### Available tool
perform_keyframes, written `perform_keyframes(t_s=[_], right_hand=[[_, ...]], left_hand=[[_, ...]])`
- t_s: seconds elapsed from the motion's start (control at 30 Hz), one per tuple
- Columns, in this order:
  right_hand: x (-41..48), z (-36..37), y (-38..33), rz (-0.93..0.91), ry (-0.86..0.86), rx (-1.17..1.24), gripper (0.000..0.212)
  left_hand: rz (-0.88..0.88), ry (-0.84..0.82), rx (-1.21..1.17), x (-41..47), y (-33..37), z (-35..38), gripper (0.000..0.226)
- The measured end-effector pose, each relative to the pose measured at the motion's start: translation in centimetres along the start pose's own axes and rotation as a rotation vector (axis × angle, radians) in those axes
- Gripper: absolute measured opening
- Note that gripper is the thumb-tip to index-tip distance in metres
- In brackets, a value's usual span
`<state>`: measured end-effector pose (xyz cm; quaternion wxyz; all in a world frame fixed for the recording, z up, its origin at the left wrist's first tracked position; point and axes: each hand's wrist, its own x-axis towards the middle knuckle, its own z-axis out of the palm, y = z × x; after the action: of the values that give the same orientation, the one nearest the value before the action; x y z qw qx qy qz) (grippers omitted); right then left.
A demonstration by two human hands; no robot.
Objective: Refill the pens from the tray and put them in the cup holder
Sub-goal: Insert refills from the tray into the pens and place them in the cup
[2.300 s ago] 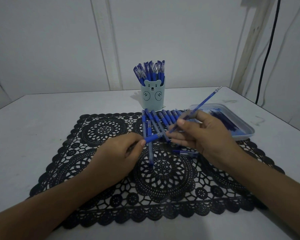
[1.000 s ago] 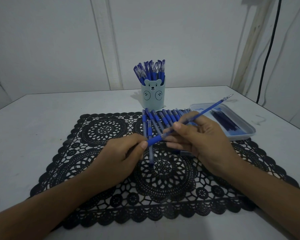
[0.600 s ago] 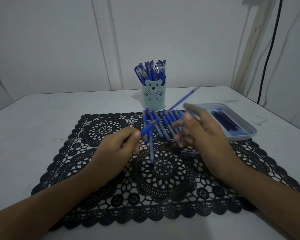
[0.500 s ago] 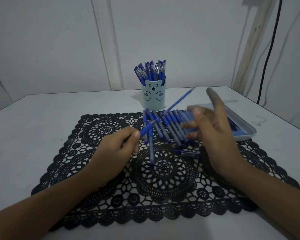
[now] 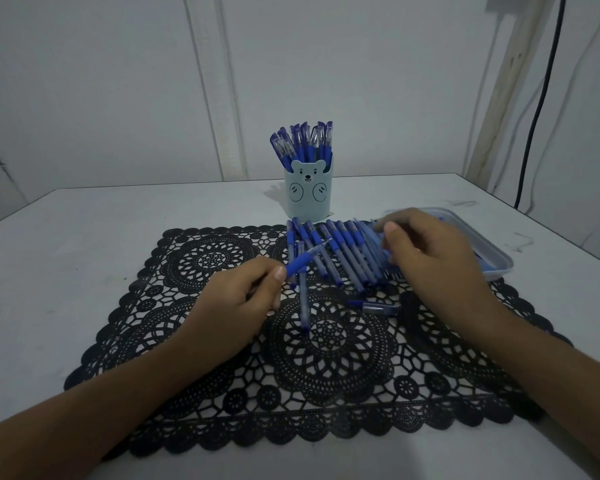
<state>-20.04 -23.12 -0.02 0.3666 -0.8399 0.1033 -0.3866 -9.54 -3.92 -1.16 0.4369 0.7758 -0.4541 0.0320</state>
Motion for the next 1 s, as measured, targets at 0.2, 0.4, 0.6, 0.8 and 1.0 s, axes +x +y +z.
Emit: perform_keyframes(t_s=[0.2, 0.4, 0.6, 0.8, 1.0], right_hand=[[1.5, -1.4, 1.0, 0.032, -0.183, -0.337, 0.014], [0.9, -1.3, 0.6, -0.125, -0.527, -0.496, 0.018], [0.3, -0.7, 0.0, -0.172, -0.64, -0.549, 0.021], [-0.1, -0.3, -0.2, -0.243, -0.615, -0.455, 0.032], [-0.7, 0.3, -0.3, -0.31, -0.632, -0.433, 0.018]], left_hand=[[0.019, -0.006, 0.017, -0.1, 0.2, 0.0, 0.032], [0.027, -0.004, 0.014, -0.1, 0.2, -0.1, 0.032], [0.04, -0.01, 0.026, -0.1, 0.1, 0.0, 0.032], [0.044, -0.009, 0.031, -0.1, 0.1, 0.0, 0.032], [0.061, -0.021, 0.036, 0.0, -0.2, 0.1, 0.032]])
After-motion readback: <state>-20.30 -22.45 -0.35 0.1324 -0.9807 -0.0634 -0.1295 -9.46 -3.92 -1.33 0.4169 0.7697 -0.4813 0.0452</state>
